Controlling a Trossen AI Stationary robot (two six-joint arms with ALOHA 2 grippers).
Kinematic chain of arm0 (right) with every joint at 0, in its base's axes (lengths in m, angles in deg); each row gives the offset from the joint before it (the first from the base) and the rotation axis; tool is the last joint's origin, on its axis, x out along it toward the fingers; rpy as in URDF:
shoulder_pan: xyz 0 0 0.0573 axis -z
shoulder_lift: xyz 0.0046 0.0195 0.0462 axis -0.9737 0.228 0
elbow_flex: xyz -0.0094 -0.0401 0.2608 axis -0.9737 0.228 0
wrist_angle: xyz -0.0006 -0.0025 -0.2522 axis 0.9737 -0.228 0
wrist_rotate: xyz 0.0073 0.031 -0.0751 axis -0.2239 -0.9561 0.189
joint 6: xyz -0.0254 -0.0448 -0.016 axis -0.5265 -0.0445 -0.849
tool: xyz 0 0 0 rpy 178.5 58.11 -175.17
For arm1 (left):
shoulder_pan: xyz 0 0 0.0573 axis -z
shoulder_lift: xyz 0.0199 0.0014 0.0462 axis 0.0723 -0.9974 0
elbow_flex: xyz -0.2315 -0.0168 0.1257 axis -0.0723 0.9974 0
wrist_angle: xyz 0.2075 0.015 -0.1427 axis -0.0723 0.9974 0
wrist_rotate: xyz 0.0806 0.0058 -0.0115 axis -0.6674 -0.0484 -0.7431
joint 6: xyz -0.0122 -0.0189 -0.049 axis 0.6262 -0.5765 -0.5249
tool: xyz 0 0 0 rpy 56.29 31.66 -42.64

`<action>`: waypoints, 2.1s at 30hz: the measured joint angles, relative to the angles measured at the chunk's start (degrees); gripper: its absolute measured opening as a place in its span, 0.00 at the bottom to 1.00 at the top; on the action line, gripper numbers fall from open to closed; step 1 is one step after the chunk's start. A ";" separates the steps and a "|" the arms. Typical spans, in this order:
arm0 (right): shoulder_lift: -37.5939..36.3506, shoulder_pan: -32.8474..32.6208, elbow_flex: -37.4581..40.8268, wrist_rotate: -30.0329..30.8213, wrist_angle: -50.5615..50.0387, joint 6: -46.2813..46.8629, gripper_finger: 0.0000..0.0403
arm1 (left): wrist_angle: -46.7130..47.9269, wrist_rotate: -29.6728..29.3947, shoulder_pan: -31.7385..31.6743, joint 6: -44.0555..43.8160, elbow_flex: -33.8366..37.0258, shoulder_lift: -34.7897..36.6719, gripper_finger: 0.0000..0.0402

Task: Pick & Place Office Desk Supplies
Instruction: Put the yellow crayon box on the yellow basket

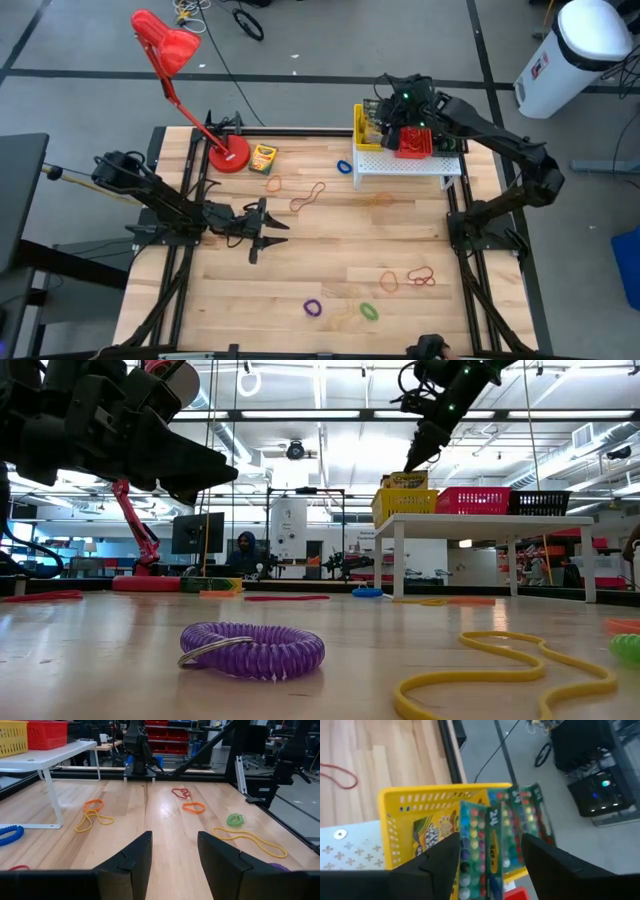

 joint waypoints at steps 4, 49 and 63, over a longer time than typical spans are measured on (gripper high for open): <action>-0.88 -2.12 0.00 2.13 1.80 0.24 0.56 | 0.16 0.02 -0.01 0.00 0.00 0.00 0.41; -0.60 6.34 0.00 -10.43 -2.22 12.10 0.03 | 0.80 1.05 0.05 -1.07 0.00 0.00 0.41; -1.43 3.45 0.00 -8.24 0.75 1.23 0.01 | -1.19 -17.05 -0.12 -0.85 0.00 0.00 0.20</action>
